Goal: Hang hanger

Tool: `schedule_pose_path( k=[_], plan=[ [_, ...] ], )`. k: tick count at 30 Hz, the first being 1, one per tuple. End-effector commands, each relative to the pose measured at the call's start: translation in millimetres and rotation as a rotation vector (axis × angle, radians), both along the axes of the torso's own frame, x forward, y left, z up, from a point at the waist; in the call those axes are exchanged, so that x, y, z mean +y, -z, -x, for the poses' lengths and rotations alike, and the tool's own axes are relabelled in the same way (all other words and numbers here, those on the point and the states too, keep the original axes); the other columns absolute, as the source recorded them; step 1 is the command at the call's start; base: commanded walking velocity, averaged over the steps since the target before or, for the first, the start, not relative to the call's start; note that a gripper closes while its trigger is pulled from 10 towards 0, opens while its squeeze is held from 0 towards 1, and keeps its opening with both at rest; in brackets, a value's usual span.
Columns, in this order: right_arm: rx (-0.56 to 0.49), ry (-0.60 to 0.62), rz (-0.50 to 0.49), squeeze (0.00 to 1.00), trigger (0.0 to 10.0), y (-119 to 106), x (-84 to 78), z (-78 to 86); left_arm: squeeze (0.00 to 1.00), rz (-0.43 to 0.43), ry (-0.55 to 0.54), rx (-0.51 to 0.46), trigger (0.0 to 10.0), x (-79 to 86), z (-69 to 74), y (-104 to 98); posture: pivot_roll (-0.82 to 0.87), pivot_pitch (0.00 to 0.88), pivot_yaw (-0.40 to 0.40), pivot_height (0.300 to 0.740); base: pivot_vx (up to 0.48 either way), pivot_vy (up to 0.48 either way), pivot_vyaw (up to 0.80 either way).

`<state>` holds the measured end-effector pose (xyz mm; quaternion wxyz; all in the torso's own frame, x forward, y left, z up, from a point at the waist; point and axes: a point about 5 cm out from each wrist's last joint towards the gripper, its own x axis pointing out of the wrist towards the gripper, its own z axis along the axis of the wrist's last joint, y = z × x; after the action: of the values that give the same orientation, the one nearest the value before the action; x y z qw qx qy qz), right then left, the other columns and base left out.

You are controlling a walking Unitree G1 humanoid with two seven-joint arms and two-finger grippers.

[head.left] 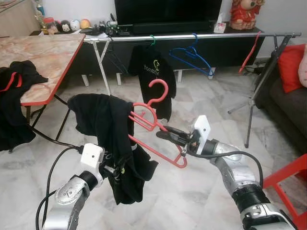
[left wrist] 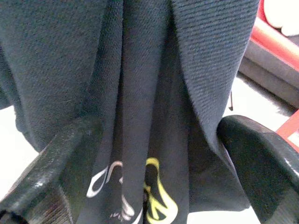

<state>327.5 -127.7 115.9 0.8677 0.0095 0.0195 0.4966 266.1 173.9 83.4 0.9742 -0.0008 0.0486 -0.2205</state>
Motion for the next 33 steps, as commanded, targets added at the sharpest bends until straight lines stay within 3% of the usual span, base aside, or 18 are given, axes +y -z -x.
schedule_pose_path(
  k=[1, 6, 12, 13, 14, 16, 19, 20, 33],
  plan=[
    [-0.065, -0.02, -0.034, 0.0, 0.0, -16, 4.8, -2.9, 0.0, 0.042, 0.031, -0.013, 10.0, -4.8, -1.7, -4, -0.05, 0.0, 0.004, 0.74, 0.0, 0.0, 0.0],
    [-0.062, -0.039, -0.04, 0.0, 0.0, -16, 7.1, -1.4, 0.0, 0.075, 0.125, 0.011, 10.0, -14.2, 3.4, -6, -0.05, 0.0, 0.003, 0.74, 0.0, 0.0, 0.0],
    [-0.064, -0.058, -0.047, 0.0, 0.0, -18, 9.2, 0.0, 0.0, 0.025, 0.079, 0.011, 10.0, -10.5, -1.2, -2, -0.06, 0.0, 0.001, 0.74, 0.0, 0.0, 0.0],
    [-0.065, -0.061, -0.049, 0.0, 0.0, -19, 9.3, 0.1, 0.0, -0.001, 0.047, 0.018, 8.6, -7.1, -3.8, 1, -0.06, 0.0, 0.001, 0.74, 0.0, 0.0, 0.0],
    [-0.065, -0.061, -0.049, 0.0, 0.0, -19, 9.3, 0.1, 0.0, -0.001, 0.047, 0.018, 8.6, -7.1, -3.8, 1, -0.06, 0.0, 0.001, 0.74, 0.0, 0.0, 0.0],
    [-0.065, -0.064, -0.052, 0.0, 0.0, -20, 8.9, 0.2, 0.0, -0.022, 0.028, 0.03, 3.9, -4.9, -5.2, 4, -0.06, 0.0, 0.0, 0.74, 0.0, 0.0, 0.0],
    [-0.063, -0.065, -0.053, 0.0, 0.0, -20, 8.2, 0.6, 0.0, -0.023, 0.021, 0.035, 3.9, -4.8, -5.4, 4, -0.06, 0.0, 0.001, 0.74, 0.0, 0.0, 0.0],
    [-0.063, -0.068, -0.052, 0.0, 0.0, -21, 7.5, 1.2, 0.0, -0.022, 0.012, 0.035, 0.0, -4.4, -6.1, 5, -0.06, 0.0, 0.0, 0.74, 0.0, 0.0, 0.0],
    [-0.045, -0.09, -0.051, 0.0, 0.0, -18, 9.0, 5.4, 0.0, 0.013, 0.008, 0.019, 0.0, -9.3, -8.8, 3, -0.06, 0.0, -0.008, 0.74, 0.0, 0.0, 0.0]
  ],
)
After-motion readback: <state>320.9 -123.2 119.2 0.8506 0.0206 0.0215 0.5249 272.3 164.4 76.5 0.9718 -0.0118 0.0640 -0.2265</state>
